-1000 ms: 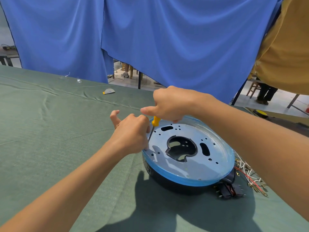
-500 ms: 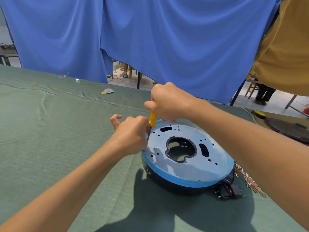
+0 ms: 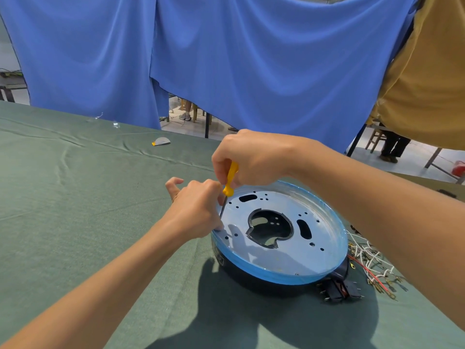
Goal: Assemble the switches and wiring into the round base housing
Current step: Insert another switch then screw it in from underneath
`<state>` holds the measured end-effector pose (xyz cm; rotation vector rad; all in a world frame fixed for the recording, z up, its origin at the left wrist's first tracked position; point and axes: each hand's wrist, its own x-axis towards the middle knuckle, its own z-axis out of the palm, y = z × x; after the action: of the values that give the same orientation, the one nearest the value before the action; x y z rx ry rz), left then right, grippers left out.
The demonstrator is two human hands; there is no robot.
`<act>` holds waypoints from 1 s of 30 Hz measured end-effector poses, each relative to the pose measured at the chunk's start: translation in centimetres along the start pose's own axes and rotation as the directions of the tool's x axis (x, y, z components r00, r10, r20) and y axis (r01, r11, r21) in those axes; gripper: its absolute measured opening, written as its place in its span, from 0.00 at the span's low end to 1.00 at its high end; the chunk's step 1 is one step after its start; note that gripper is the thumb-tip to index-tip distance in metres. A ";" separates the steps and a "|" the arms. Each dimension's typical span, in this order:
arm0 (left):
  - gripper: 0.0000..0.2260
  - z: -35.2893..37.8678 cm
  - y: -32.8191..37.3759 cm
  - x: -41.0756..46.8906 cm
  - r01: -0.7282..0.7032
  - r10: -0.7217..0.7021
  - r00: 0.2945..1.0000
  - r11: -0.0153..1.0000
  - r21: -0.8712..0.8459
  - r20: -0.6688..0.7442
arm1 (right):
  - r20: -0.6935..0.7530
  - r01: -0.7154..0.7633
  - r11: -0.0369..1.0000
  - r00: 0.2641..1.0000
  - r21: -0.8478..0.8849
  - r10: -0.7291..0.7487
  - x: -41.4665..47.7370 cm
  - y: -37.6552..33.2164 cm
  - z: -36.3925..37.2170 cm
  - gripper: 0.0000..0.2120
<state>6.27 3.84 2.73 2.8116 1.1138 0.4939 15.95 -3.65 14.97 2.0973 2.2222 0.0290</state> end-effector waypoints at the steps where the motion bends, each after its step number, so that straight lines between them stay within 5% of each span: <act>1: 0.21 0.0 0.0 0.0 0.002 -0.002 1.000 1.000 -0.005 0.003 | -0.006 0.006 1.000 1.000 0.008 -0.006 0.1 0.0 0.0 0.07; 5: 0.18 -0.1 -0.1 0.0 0.006 -0.005 1.000 0.997 -0.074 0.014 | -0.013 -0.031 0.998 0.999 0.048 0.032 0.7 -0.3 0.1 0.04; 9: 0.17 -0.2 -0.1 0.0 0.025 -0.020 0.999 0.994 -0.111 0.046 | -0.048 -0.104 0.994 0.993 0.012 0.105 1.2 -0.5 1.1 0.16; 15: 0.16 -0.4 0.0 -0.2 0.026 -0.021 0.999 0.994 -0.109 0.048 | -0.031 -0.178 0.983 0.983 0.030 0.179 1.4 -0.9 1.2 0.21; 18: 0.23 -0.8 0.1 -0.4 0.015 -0.007 0.998 0.992 -0.124 0.062 | 0.055 -0.118 0.992 0.992 0.045 0.116 0.9 -0.7 -0.2 0.13; 21: 0.19 -0.9 0.0 -0.3 0.043 -0.032 0.996 0.990 -0.136 0.081 | 0.005 -0.053 0.998 0.999 0.021 0.053 0.3 -0.6 -0.7 0.03; 25: 0.16 -0.9 0.2 -0.3 0.052 -0.038 0.995 0.986 -0.157 0.087 | -0.051 -0.101 0.994 0.994 -0.039 0.099 0.9 -0.8 0.3 0.15; 30: 0.13 -1.1 0.1 -0.7 0.025 -0.005 0.997 0.965 -0.262 0.073 | -0.068 -0.168 0.982 0.984 -0.087 0.162 1.9 -1.3 1.5 0.16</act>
<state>5.50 3.28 3.60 2.5688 0.9752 0.4946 14.71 -1.90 13.30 2.2521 2.0288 0.2049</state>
